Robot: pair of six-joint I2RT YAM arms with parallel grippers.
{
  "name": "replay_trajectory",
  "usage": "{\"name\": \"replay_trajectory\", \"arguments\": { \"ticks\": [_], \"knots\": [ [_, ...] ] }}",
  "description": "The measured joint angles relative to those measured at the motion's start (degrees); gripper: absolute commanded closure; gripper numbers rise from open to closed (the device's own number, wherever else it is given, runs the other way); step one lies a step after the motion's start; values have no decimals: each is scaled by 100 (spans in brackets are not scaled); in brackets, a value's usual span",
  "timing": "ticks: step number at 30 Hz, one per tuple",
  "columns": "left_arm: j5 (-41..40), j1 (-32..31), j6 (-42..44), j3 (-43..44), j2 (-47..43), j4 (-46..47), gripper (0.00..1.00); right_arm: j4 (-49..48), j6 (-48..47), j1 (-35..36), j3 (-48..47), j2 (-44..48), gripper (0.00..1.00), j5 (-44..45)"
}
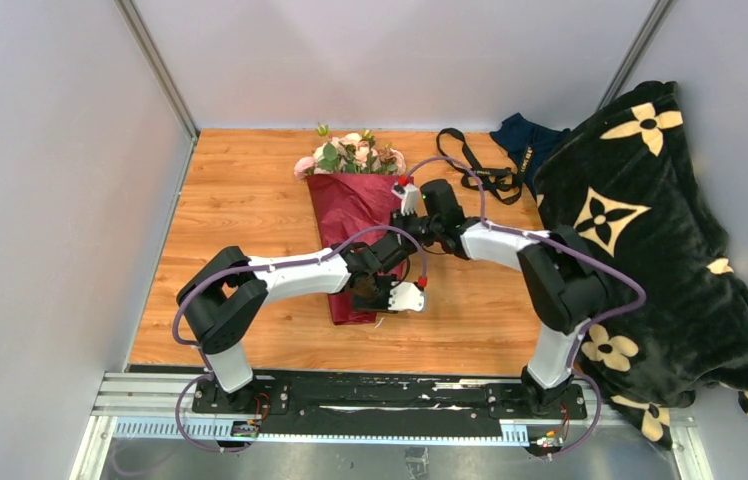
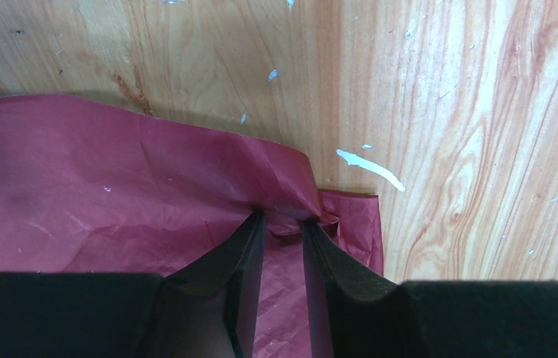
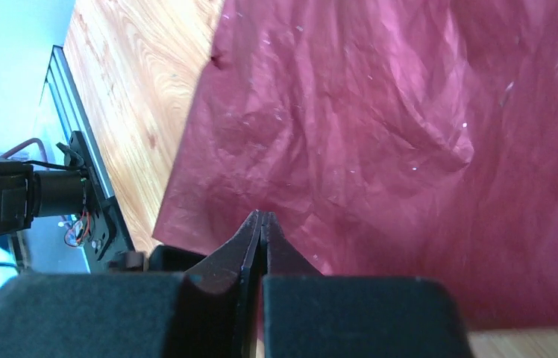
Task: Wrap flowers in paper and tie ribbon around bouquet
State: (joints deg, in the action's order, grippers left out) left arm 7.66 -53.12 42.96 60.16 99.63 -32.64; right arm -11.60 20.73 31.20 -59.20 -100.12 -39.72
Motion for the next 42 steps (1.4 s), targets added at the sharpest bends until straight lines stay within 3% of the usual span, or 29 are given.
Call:
{"name": "replay_trajectory", "arguments": {
  "ticks": [4, 11, 15, 19, 22, 25, 28, 33, 39, 42],
  "knots": [
    [22, 0, 37, 4, 0, -17, 68, -422, 350, 57, 24, -951, 100, -188],
    [396, 0, 122, 87, -7, -339, 67, -369, 293, 293, 68, -1318, 100, -313],
    [1150, 127, 168, 483, -146, -1147, 51, -317, 179, 306, 98, -1296, 100, -291],
    [1993, 1189, 118, 1558, -391, -1615, 46, -282, 57, 319, 98, -1274, 100, -273],
    [2251, 2586, 234, 2793, -127, -1572, 43, -214, -42, 326, 98, -1244, 100, -251],
    [2271, 3602, 789, 3633, 446, -1445, 39, -96, -157, 326, 79, -1217, 100, -240],
    [2218, 4063, 1860, 3971, 1084, -1421, 39, 94, -286, 326, -7, -1215, 100, -227],
    [1864, 4089, 3335, 4446, 2177, -1683, 40, 345, -415, 326, -105, -1215, 100, -225],
    [1679, 4068, 3941, 5095, 2811, -1720, 53, 520, -431, 326, -157, -1215, 100, -225],
    [1676, 4081, 4083, 5213, 2820, -1729, 55, 533, -431, 326, -160, -1215, 100, -223]
  ]
}}
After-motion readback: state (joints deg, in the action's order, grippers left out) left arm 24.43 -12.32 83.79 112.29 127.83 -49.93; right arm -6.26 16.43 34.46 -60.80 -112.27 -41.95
